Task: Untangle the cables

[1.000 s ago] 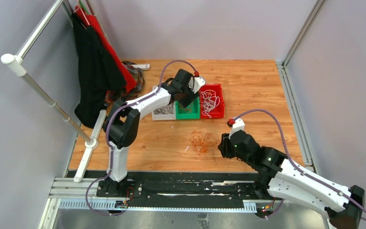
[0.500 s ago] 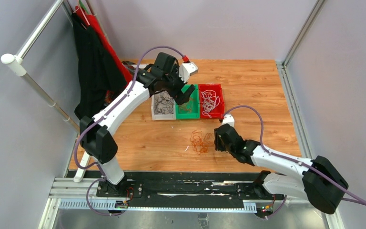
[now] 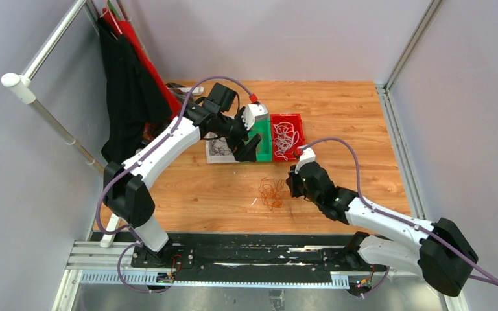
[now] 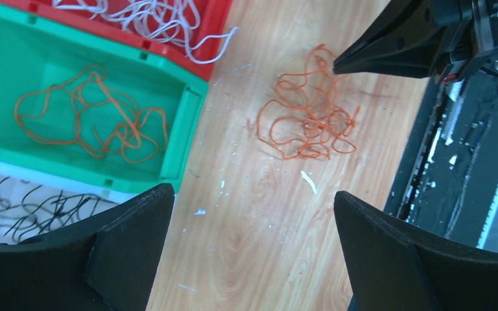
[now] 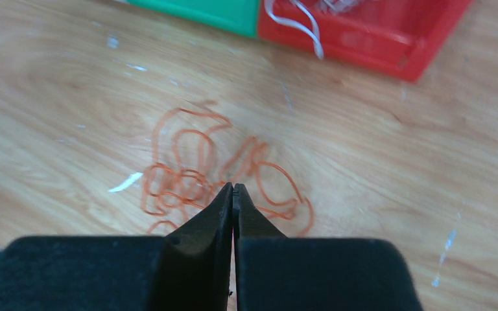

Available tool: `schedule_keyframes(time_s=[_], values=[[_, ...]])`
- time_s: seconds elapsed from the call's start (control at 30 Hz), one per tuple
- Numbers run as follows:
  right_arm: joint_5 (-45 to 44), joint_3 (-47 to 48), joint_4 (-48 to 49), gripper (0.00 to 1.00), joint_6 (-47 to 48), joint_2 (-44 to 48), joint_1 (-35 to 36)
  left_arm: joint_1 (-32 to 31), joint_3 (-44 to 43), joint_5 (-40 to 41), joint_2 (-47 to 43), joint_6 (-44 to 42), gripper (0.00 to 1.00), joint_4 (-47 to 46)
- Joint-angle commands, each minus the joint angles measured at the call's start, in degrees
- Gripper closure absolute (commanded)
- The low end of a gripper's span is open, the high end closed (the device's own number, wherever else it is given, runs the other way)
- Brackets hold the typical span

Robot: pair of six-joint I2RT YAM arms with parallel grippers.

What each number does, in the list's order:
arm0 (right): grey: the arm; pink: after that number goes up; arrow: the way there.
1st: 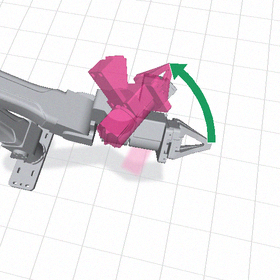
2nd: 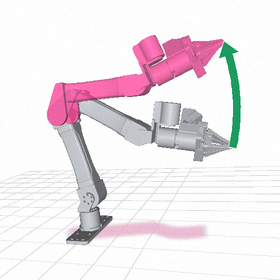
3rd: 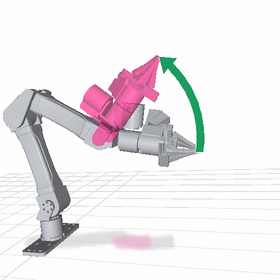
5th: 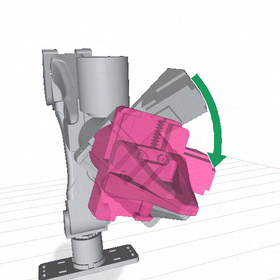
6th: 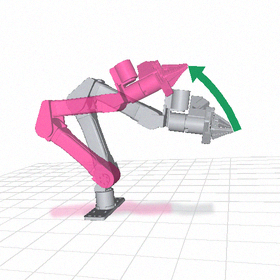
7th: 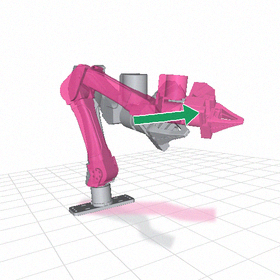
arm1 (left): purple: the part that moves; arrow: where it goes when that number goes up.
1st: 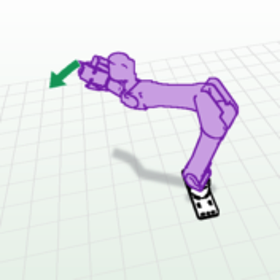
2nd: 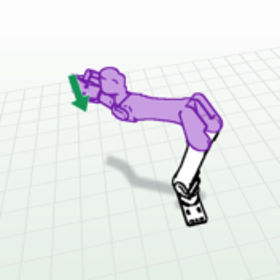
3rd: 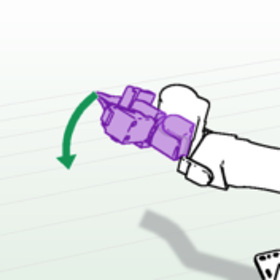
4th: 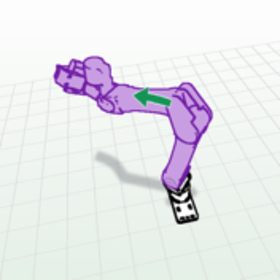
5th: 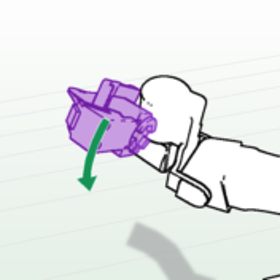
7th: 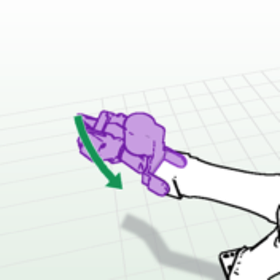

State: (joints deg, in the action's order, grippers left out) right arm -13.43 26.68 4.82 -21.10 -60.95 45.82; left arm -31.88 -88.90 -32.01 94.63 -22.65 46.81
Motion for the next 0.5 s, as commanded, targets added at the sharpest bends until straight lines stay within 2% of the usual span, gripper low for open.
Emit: schedule_keyframes(time_s=[0.0,0.03,0.13,0.2,0.27,0.3,0.37,0.47], values=[[9.12,4.31,1.26,0.99,4.2,3.76,-0.74,0.41,1.07,-9.85,-2.45,-2.77,0.03,0.49],[12.3,5.06,1.03,0.99,4.34,4.41,-0.74,0.41,1.36,-11.4,-2.64,-3.61,0.03,0.48],[13.78,7.92,-2.9,0.99,4.6,5.74,-0.77,0.08,2.05,-14.29,-2.6,-5.13,0.04,0.48],[5.82,8.74,-6.53,0.98,3.61,5.87,-0.76,-0.03,1.71,-14.17,-1.88,-5.08,0.04,0.48],[-1.25,8.08,-8.16,0.75,3.06,4.65,-0.75,-0.03,1.46,-13.97,-1.36,-5.3,0.05,0.49],[-2.69,7.59,-8.46,0.68,2.92,3.88,-0.95,-0.03,1.45,-13.88,-1.28,-5.42,0.05,0.53],[-3.31,6.78,-8.25,0.6,2.68,1.39,-1.48,-0.03,1.54,-13.35,-1.29,-5.24,0.05,0.5],[-3.15,6.45,-7.31,0.53,1.88,-2.55,-2.45,-0.03,2.0,-12.15,-2.05,-5.56,0.03,0.5]])
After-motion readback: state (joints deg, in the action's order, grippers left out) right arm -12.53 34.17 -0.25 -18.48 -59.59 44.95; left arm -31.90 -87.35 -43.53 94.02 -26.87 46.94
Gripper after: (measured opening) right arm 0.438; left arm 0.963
